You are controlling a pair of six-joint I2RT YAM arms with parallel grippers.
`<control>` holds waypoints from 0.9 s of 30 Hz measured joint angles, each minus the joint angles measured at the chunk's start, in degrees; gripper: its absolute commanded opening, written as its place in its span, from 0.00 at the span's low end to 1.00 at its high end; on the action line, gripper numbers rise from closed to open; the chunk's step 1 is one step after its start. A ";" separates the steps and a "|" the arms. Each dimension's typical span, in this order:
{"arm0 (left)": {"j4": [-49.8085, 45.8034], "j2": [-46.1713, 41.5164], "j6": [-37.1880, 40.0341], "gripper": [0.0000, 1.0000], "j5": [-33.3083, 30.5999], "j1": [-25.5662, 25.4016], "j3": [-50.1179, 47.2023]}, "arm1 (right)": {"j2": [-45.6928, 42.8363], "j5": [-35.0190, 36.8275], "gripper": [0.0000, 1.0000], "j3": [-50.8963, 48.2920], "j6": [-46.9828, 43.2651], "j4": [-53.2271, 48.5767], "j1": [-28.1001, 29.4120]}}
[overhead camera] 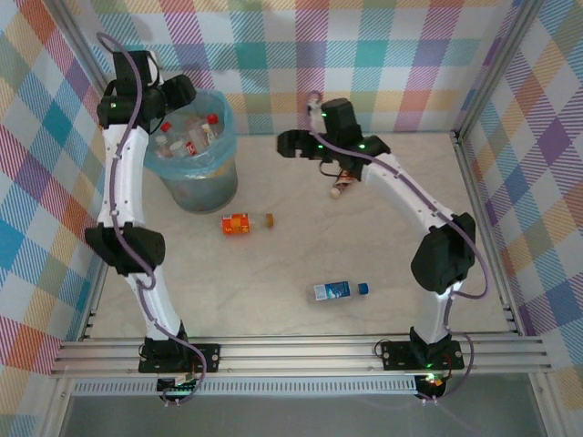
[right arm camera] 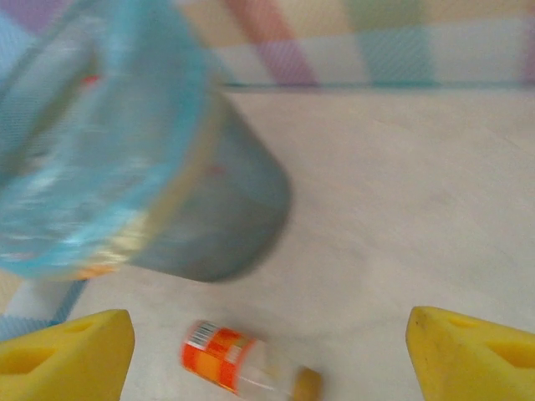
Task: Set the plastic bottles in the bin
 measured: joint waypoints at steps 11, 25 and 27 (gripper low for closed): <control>11.34 -29.92 11.13 0.69 2.14 -24.15 -34.07 | -17.77 6.56 0.84 -26.77 6.03 -8.02 -6.08; 7.74 -49.77 33.66 0.87 20.79 -37.00 -64.89 | -45.42 -3.76 0.98 -46.69 -43.43 -18.47 14.95; 7.13 -52.28 38.14 0.90 22.43 -38.16 -69.13 | -45.62 -4.11 0.98 -47.28 -50.38 -20.11 14.91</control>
